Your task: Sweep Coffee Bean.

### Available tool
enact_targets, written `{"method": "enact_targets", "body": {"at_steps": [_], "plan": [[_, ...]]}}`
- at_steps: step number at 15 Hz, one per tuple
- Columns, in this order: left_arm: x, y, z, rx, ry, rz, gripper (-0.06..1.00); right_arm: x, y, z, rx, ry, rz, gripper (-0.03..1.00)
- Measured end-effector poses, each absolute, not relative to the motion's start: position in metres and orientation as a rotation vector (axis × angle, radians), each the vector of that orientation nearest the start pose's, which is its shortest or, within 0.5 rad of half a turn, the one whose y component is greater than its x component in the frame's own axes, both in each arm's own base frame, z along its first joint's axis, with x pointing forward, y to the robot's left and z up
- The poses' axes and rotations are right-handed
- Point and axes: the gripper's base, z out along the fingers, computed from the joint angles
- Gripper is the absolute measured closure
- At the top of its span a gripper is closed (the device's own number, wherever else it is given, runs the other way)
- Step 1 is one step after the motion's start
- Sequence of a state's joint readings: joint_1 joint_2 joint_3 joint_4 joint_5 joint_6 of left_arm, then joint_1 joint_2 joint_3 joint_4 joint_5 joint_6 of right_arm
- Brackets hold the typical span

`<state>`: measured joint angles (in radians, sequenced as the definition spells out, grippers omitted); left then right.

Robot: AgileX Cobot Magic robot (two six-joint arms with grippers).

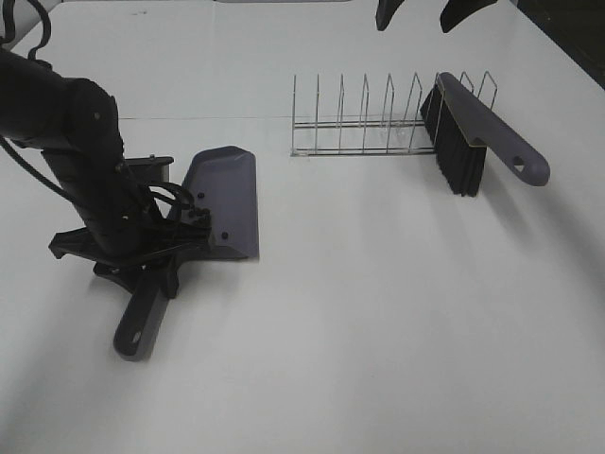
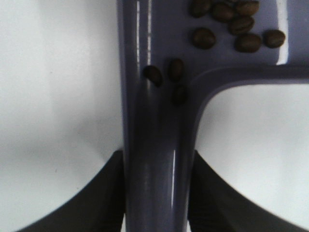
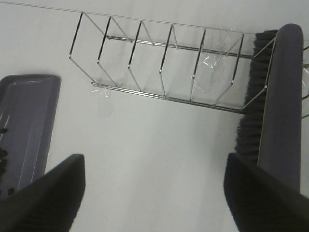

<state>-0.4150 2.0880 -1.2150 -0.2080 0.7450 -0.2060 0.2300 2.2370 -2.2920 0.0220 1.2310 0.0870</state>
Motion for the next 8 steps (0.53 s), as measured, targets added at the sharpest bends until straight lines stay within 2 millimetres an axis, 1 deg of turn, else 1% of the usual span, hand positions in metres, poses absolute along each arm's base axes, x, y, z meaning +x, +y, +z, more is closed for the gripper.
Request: {"method": "enact_targets", "body": {"at_steps": [2, 3, 4, 5, 6, 7, 8], "plan": [[0.334, -0.162, 0.098, 0.089, 3.141, -0.238, 0.61, 0.478, 0.115, 0.298, -0.194, 2.657, 0.121, 0.3], [0.336, -0.163, 0.1, 0.073, 3.153, -0.243, 0.5, 0.478, 0.115, 0.3, -0.194, 2.653, 0.122, 0.3], [0.338, -0.164, 0.103, 0.074, 3.166, -0.246, 0.36, 0.476, 0.115, 0.304, -0.193, 2.645, 0.123, 0.3], [0.342, -0.167, 0.108, 0.093, 3.17, -0.251, 0.27, 0.472, 0.113, 0.314, -0.192, 2.627, 0.122, 0.3], [0.345, -0.169, 0.116, 0.115, 3.185, -0.252, 0.23, 0.467, 0.112, 0.323, -0.191, 2.611, 0.124, 0.3], [0.348, -0.17, 0.124, 0.131, 3.196, -0.25, 0.21, 0.46, 0.11, 0.334, -0.19, 2.596, 0.127, 0.3], [0.352, -0.171, 0.137, 0.16, 3.187, -0.238, 0.21, 0.451, 0.107, 0.341, -0.194, 2.596, 0.115, 0.3]]}}
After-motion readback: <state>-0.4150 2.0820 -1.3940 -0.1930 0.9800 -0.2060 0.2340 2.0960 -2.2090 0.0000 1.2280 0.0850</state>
